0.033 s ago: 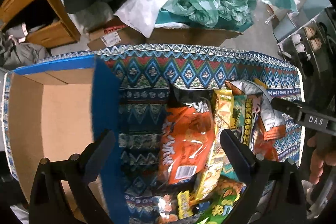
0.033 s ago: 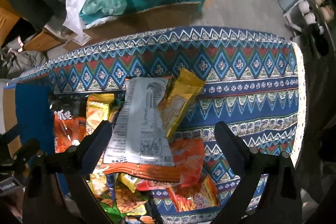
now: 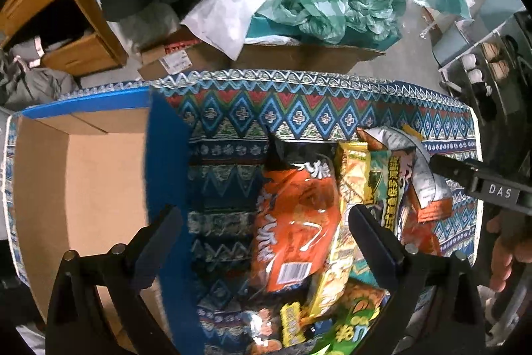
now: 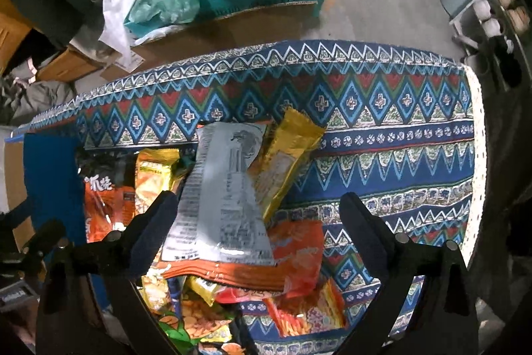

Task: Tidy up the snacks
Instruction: 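Grasp the orange chip bag with the left tool while the right tool grasps the white-grey bag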

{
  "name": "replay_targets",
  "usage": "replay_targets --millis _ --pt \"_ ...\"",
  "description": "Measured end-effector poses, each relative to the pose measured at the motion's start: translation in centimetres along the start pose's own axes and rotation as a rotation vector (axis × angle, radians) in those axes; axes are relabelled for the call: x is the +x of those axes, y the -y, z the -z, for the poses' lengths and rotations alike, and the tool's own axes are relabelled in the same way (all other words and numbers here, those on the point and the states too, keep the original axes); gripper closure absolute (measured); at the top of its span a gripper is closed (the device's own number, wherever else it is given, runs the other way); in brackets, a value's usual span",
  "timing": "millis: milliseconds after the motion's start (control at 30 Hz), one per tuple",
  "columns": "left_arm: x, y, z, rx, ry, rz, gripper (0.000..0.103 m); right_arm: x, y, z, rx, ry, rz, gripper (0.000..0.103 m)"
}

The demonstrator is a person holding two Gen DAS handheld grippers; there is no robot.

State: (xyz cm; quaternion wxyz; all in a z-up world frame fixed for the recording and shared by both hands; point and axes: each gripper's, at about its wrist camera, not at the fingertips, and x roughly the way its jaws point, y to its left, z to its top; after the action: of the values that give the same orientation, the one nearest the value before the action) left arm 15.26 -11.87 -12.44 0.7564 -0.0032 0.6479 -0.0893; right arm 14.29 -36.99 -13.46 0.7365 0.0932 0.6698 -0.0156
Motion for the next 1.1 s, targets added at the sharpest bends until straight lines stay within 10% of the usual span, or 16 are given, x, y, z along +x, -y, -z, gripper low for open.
replay_targets --millis 367,700,1100 --pt "4.0 1.8 0.5 0.038 -0.072 -0.028 0.005 2.3 -0.9 0.2 -0.025 -0.037 -0.055 0.014" --pt "7.0 2.1 1.8 0.05 -0.155 0.016 0.02 4.0 -2.5 1.8 -0.119 -0.095 -0.092 0.042" --pt "7.0 1.0 2.0 0.071 -0.108 -0.021 0.029 3.6 -0.3 3.4 -0.182 -0.087 -0.003 0.048"
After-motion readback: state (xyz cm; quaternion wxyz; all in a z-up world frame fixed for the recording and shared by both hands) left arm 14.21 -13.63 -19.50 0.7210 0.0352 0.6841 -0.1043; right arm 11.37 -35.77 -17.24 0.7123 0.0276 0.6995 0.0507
